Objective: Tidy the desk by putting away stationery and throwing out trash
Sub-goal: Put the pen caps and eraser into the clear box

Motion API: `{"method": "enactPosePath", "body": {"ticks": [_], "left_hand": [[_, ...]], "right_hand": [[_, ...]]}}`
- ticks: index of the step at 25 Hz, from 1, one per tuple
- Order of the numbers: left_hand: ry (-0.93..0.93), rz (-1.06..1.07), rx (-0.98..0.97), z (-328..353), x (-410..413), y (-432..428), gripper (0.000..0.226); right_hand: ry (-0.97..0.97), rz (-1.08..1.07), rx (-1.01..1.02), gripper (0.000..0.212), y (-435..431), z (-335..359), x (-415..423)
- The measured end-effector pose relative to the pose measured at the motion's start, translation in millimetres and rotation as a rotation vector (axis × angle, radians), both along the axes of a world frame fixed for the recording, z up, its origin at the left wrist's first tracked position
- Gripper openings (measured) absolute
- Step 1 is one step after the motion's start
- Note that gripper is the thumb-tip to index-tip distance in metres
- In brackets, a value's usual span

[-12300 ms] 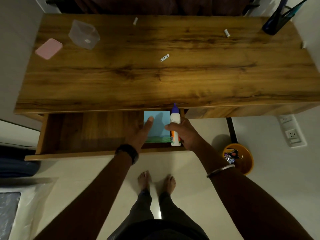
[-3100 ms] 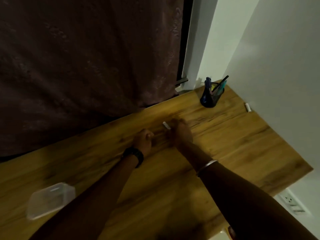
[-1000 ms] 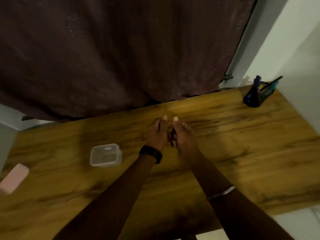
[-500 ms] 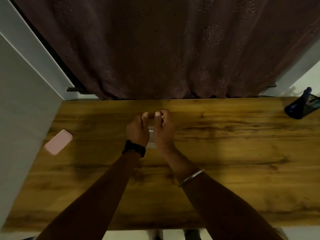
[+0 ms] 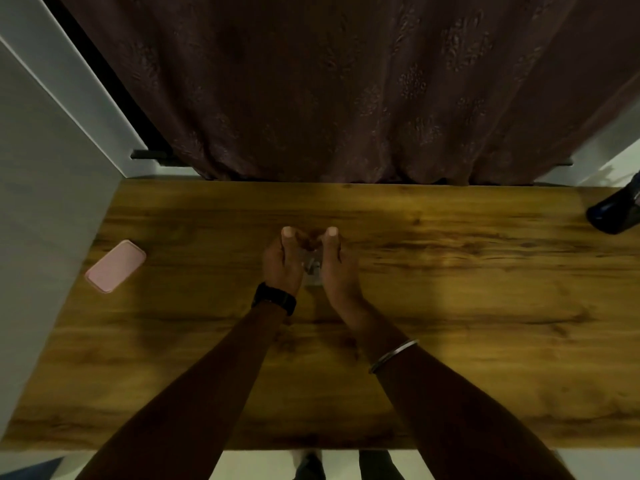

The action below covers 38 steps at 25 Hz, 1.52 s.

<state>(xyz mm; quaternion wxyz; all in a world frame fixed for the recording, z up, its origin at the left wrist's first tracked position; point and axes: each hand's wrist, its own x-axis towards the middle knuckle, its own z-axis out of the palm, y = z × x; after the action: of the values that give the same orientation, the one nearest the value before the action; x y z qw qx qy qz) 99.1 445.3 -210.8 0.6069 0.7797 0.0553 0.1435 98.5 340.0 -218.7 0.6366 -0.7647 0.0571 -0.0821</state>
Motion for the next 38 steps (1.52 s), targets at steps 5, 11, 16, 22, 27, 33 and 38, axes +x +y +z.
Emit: {"method": "enactPosePath", "body": {"ticks": [5,11,16,22,27,33,38], "left_hand": [[0.086,0.047,-0.218,9,-7,15,0.057],[0.128,0.093,-0.089,24,-22,57,0.038],[0.257,0.299,0.011,22,-39,120,0.019],[0.351,0.590,0.219,14,-65,214,0.032],[0.507,0.728,0.225,7,-67,261,0.045],[0.483,0.716,-0.087,2,-64,284,0.048],[0.456,0.814,-0.242,0,-64,288,0.033]], "right_hand": [[0.006,-0.086,0.111,0.054,-13,19,9],[-0.130,0.204,-0.056,0.027,29,68,7],[-0.020,0.561,-0.280,0.017,123,73,16],[-0.012,0.769,-0.445,0.020,222,41,25],[0.057,0.828,-0.443,0.033,280,22,31],[0.193,0.835,-0.381,0.042,315,3,42],[0.365,0.699,-0.209,0.041,302,2,45]]}}
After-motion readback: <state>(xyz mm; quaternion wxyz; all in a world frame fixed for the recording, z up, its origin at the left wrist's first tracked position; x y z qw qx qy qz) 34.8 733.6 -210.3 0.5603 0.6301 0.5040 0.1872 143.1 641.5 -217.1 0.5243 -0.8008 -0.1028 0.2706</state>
